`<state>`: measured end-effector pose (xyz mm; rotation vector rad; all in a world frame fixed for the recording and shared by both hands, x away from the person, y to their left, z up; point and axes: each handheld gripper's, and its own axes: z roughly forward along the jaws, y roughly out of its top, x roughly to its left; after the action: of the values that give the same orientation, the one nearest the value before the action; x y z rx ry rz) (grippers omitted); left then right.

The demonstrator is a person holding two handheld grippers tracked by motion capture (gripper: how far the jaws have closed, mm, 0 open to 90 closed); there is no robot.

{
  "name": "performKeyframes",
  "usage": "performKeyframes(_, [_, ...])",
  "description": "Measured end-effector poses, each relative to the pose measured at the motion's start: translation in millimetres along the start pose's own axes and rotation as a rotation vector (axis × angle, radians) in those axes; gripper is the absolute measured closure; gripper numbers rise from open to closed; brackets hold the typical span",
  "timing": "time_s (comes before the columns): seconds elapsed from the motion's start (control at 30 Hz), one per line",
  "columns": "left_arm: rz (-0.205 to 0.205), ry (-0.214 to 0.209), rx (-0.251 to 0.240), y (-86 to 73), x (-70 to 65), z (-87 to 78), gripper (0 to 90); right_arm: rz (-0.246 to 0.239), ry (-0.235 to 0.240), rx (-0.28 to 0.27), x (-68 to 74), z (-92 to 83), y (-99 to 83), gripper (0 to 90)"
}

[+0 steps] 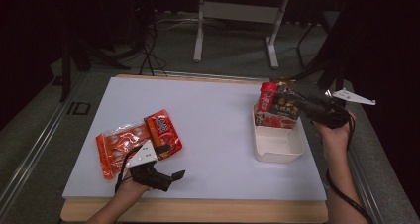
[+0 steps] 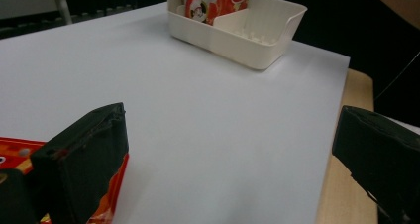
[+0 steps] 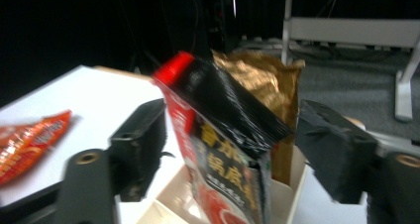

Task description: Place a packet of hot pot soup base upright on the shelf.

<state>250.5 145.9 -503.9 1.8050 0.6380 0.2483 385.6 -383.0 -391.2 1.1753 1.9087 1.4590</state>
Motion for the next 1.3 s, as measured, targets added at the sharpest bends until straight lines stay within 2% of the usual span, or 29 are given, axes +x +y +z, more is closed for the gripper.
performKeyframes(0.1, [-0.034,-0.013,0.021,1.7,0.8,-1.1,1.1,0.002,0.03,-0.019,11.3,-10.7,2.3,13.6])
performKeyframes(0.23, [-0.069,-0.009,0.042,4.5,5.0,-4.8,1.2,-0.021,0.063,-0.045,31.8,-22.5,-0.6,12.4])
performKeyframes(0.37, [-0.095,-0.028,0.04,5.8,11.1,-10.6,2.4,-0.044,0.109,-0.029,54.6,-27.6,-8.4,13.3])
performKeyframes(0.5, [-0.095,-0.029,0.056,7.8,13.9,-15.3,5.1,-0.068,0.15,-0.038,72.7,-32.0,-15.8,13.9])
performKeyframes(0.6, [-0.089,-0.005,0.047,9.0,16.0,-21.0,9.0,-0.074,0.193,-0.031,85.5,-32.3,-22.3,14.1])
performKeyframes(0.67, [-0.089,0.007,0.046,9.8,17.9,-25.2,11.9,-0.093,0.204,-0.017,94.2,-31.1,-26.7,14.1])
performKeyframes(0.73, [-0.079,0.018,0.063,10.2,20.2,-29.4,14.4,-0.1,0.233,-0.011,101.5,-29.7,-31.0,14.1])
performKeyframes(0.83, [-0.067,0.026,0.079,9.9,22.4,-34.9,17.1,-0.107,0.243,-0.012,108.3,-29.0,-35.2,14.1])
performKeyframes(0.87, [-0.064,0.037,0.094,9.1,24.6,-41.4,17.1,-0.109,0.258,-0.012,111.3,-28.6,-37.2,14.1])
performKeyframes(0.9, [-0.063,0.046,0.103,8.4,25.9,-44.7,22.5,-0.115,0.271,-0.011,117.1,-28.2,-41.0,14.8])
performKeyframes(0.97, [-0.072,0.064,0.111,6.3,29.6,-52.1,27.4,-0.116,0.297,-0.009,122.1,-27.8,-44.3,14.8])
performKeyframes(1.03, [-0.077,0.103,0.124,3.7,33.8,-59.7,33.6,-0.129,0.299,-0.005,127.1,-28.0,-47.3,14.8])
performKeyframes(1.17, [-0.106,0.143,0.138,-2.3,45.4,-77.0,55.8,-0.128,0.317,0.008,133.2,-28.4,-53.1,14.8])
performKeyframes(1.3, [-0.122,0.235,0.146,-7.1,60.5,-96.2,71.5,-0.107,0.341,0.007,136.3,-28.8,-60.4,14.8])
